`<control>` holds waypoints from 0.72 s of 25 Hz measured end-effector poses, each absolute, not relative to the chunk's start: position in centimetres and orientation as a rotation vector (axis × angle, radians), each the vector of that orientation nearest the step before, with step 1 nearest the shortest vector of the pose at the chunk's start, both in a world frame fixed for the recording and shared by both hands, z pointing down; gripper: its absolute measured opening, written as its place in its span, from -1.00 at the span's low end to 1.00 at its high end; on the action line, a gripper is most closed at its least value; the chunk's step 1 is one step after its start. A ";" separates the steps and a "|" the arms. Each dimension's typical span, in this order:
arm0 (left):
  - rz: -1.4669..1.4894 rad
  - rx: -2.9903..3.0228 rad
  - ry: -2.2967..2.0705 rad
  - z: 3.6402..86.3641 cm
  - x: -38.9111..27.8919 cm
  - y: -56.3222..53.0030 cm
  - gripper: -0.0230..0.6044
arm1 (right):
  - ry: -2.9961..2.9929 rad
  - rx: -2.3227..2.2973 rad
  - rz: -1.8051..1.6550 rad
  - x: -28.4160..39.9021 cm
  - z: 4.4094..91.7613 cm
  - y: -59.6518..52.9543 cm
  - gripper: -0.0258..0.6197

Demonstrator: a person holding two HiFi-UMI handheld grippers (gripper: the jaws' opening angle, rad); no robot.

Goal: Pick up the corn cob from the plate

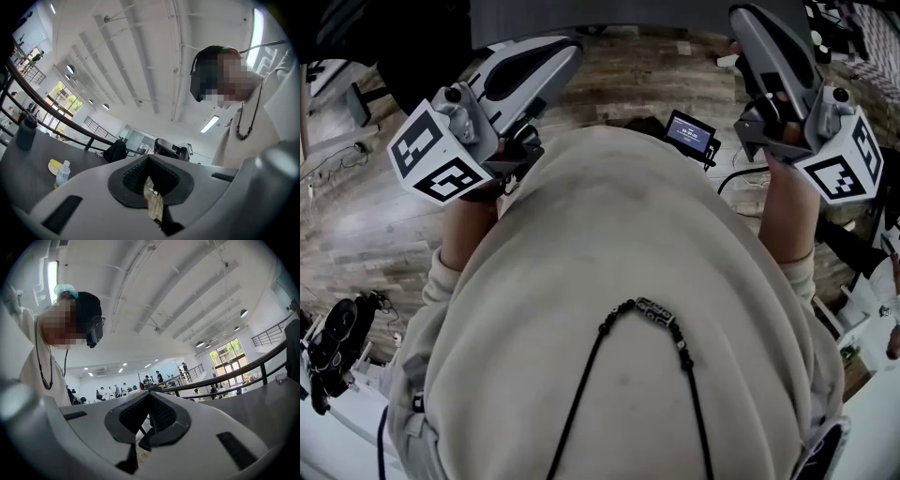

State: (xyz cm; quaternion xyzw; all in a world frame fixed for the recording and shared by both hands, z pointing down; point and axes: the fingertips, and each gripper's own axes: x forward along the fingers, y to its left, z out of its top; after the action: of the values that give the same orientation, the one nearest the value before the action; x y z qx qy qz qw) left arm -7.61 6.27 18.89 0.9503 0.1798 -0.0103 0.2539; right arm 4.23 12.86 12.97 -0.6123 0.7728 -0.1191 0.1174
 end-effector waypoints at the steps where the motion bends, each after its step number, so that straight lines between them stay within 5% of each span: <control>1: -0.022 2.580 0.474 19.1 -7.3 6.5 -0.92 | 2.271 -1.779 -0.359 4.6 13.2 12.8 -0.87; 4: 0.001 2.573 0.433 20.7 -7.2 8.0 -0.92 | 2.288 -1.738 -0.399 4.8 14.9 13.7 -0.87; 11: -0.011 2.586 0.361 21.3 -19.4 12.1 -0.92 | 2.323 -1.672 -0.388 -6.7 15.4 16.7 -0.87; 18: -0.016 2.608 0.315 20.9 -8.9 13.2 -0.92 | 2.338 -1.614 -0.385 3.7 15.8 17.6 -0.87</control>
State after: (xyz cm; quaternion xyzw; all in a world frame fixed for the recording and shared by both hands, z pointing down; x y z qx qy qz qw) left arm -8.87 13.21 20.95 0.9601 0.1159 -0.0060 0.2546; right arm 3.68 17.61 15.83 -0.5577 0.8079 -0.1329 0.1368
